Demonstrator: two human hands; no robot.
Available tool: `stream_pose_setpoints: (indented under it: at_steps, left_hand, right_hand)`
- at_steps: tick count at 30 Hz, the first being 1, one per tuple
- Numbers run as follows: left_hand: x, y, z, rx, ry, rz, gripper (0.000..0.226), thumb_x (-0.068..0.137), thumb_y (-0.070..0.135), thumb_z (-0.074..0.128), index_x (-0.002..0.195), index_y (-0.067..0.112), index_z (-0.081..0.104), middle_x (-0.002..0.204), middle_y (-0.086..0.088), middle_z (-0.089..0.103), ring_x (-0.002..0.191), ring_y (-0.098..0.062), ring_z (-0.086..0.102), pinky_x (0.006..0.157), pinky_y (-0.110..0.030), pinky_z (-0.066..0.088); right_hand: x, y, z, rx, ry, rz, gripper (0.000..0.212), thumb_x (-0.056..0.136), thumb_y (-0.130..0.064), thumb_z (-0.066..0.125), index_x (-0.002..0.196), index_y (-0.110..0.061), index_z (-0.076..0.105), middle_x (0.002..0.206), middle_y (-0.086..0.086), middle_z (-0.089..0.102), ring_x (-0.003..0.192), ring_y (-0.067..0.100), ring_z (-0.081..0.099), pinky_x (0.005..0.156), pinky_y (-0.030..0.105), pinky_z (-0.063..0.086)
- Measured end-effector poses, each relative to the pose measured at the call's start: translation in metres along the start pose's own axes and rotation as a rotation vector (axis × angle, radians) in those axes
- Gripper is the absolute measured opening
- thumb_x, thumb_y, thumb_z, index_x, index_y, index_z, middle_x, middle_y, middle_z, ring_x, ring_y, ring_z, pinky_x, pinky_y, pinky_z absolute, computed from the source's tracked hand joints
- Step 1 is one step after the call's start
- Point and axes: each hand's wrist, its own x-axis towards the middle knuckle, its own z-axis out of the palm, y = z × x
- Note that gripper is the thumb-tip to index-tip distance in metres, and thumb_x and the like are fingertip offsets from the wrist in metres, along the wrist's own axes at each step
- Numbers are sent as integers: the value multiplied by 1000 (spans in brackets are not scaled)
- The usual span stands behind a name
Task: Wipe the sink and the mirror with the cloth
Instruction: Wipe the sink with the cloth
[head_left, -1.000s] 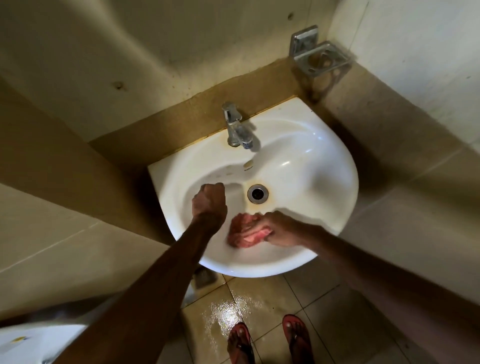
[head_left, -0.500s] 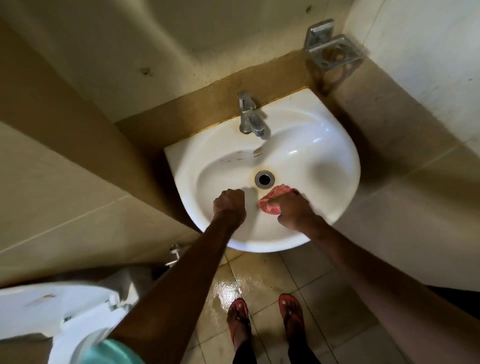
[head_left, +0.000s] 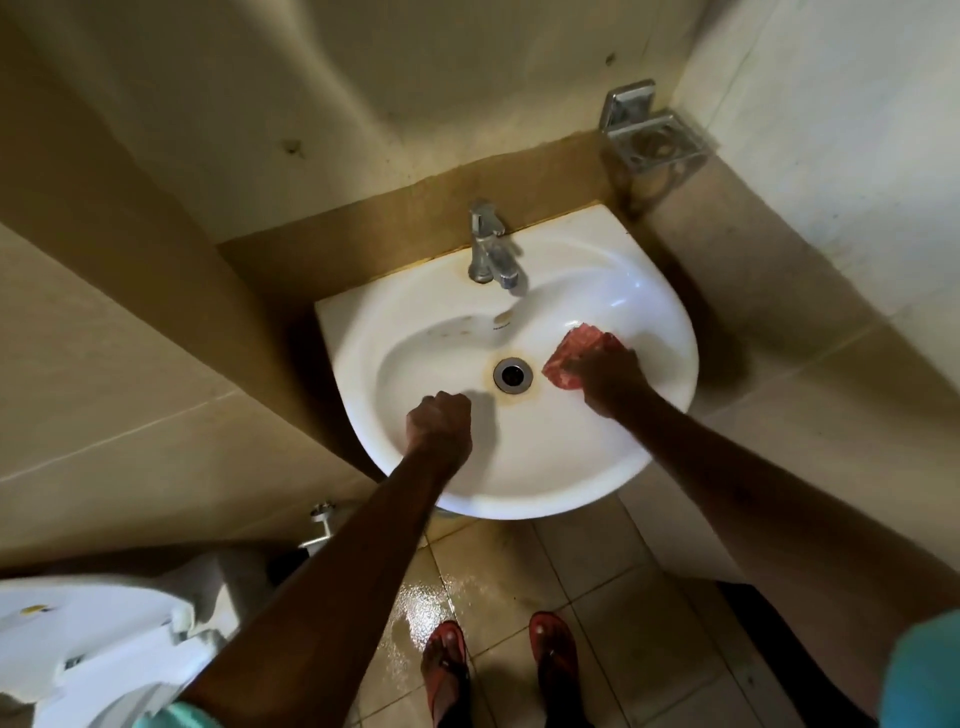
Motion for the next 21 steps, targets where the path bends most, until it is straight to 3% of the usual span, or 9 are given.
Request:
stream_pose_setpoints:
  at_steps: [2,4,7,12,15,18,21]
  left_hand:
    - [-5,4,4,19,-4,28,30,91,7,56,120,11,62,117,-9,66,112,-27,64,88,-36,55]
    - [-12,3,4,28,-21,64,33,92,8,53,124,10,59,122,-9,63,116,-27,61,90,-36,54]
    - [-18,-2,-1,-26,-39,70,30,93,10,53,123,9,60,122,-10,63,116,-27,62,92,-36,55]
    - [-34,-3,-10,-145,-87,89,30,96,16,51,122,3,57,122,-15,62,113,-31,64,92,-37,55]
    - [-47,-8,-9,-257,-163,89,29,94,19,54,117,2,61,117,-15,66,109,-31,66,92,-37,56]
    - [-59,-15,-9,-384,-230,111,33,95,32,59,108,2,65,106,-14,71,102,-31,69,89,-36,56]
    - [-82,-24,-28,-544,-202,112,43,94,36,64,122,3,64,124,-13,66,117,-30,61,101,-35,46]
  right_hand:
    - [-13,-13,4,79,-5,14,36,99,-10,54,128,-22,70,134,10,62,127,32,54,100,31,40]
    - [-31,-32,12,53,12,-33,43,99,-13,55,134,-35,65,139,6,58,131,28,51,102,33,45]
    - [-50,-55,9,122,-103,-35,48,98,-22,57,139,-48,57,146,-1,54,135,26,49,109,38,47]
    - [-73,-84,-5,203,-226,-13,38,95,-38,58,132,-33,65,132,2,67,119,29,62,101,39,51]
    - [-82,-95,-16,237,-312,-37,34,96,-48,57,118,-26,71,119,2,73,109,26,66,86,30,45]
    - [-95,-101,-29,359,-342,-22,32,97,-31,61,128,-26,69,130,3,69,115,26,63,83,27,38]
    - [-110,-102,-44,693,-346,74,42,97,-14,63,138,-16,62,135,8,64,125,31,59,98,36,50]
